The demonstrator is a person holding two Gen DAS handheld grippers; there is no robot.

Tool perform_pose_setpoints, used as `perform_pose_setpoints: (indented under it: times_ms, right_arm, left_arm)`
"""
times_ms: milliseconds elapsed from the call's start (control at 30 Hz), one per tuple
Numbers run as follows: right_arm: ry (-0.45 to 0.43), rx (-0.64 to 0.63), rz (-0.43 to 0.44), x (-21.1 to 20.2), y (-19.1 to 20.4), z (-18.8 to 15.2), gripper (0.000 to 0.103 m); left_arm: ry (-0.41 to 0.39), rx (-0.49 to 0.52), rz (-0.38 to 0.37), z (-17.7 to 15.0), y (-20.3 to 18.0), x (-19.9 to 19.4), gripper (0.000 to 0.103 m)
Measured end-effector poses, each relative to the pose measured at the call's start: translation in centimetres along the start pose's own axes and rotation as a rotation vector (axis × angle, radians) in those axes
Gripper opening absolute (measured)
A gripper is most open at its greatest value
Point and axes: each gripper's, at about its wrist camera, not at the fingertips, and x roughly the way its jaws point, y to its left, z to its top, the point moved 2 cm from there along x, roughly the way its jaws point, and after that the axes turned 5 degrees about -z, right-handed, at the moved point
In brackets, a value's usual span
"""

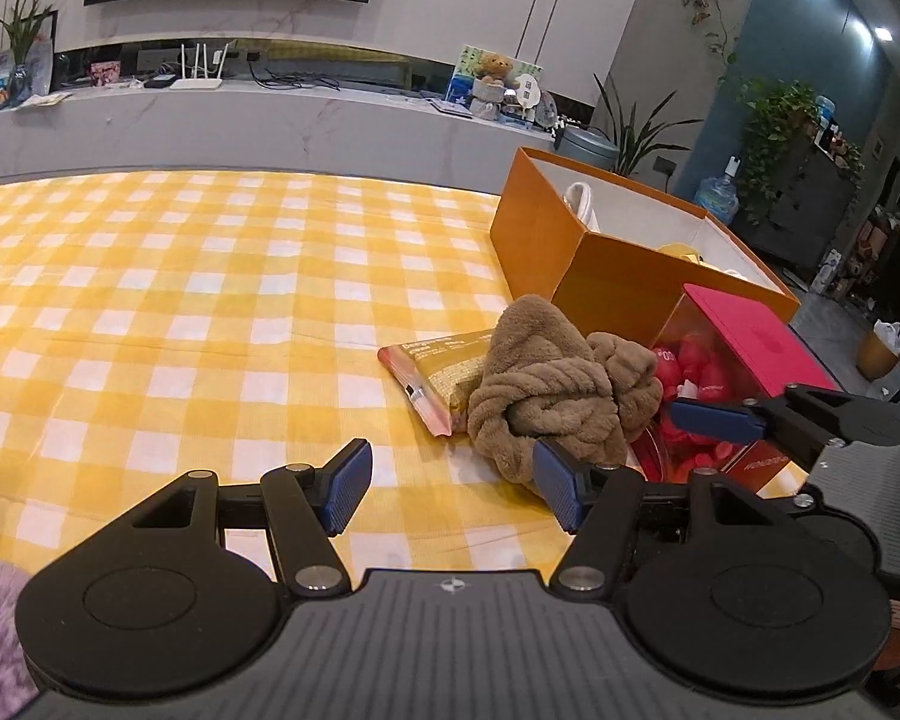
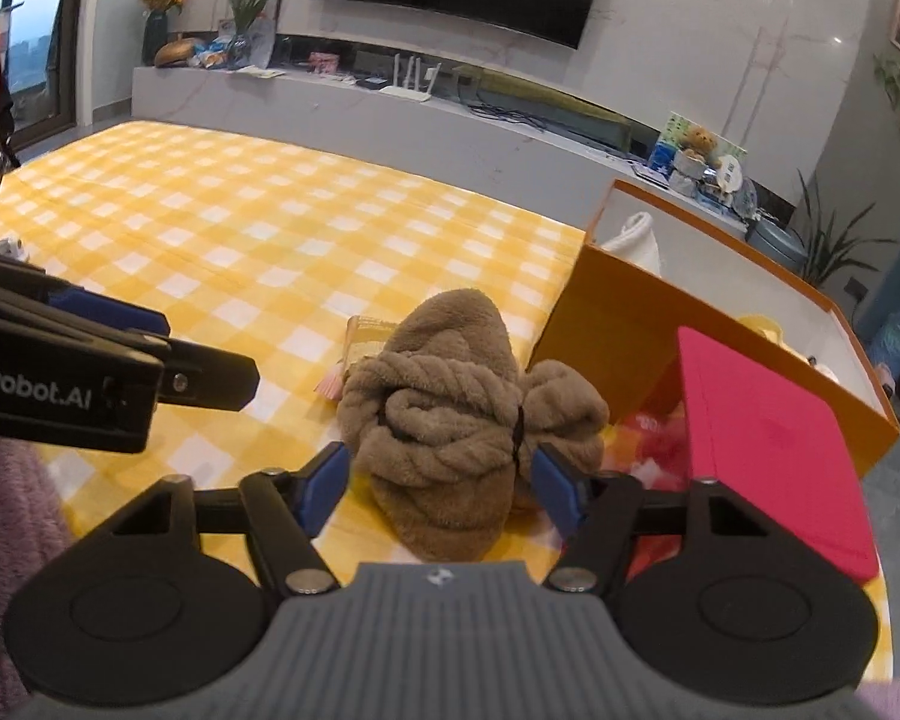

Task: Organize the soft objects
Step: 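Grasp the brown fuzzy towel with the right tool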

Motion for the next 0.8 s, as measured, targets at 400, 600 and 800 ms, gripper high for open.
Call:
perform_pose_setpoints:
  times_ms: [400,600,800]
  right_arm:
    - [0.025,-0.036,0.004,3.4,-0.9,1.4,0.033]
    - [-0.022,-0.037,-0.010,3.9,-1.4,2.5,0.056]
    - [-0.013,-0.141,0.061,6.3,-0.6,2.7,0.070]
  left_arm:
    - [0.020,0.000,-0.030,0.7,-0.1,1.7,0.070]
    - [0.043,-0.003,-0.015,0.9,0.1,2.7,0.070]
    - [0.061,-0.018,0.000,1.0,0.4,3.0,0.066]
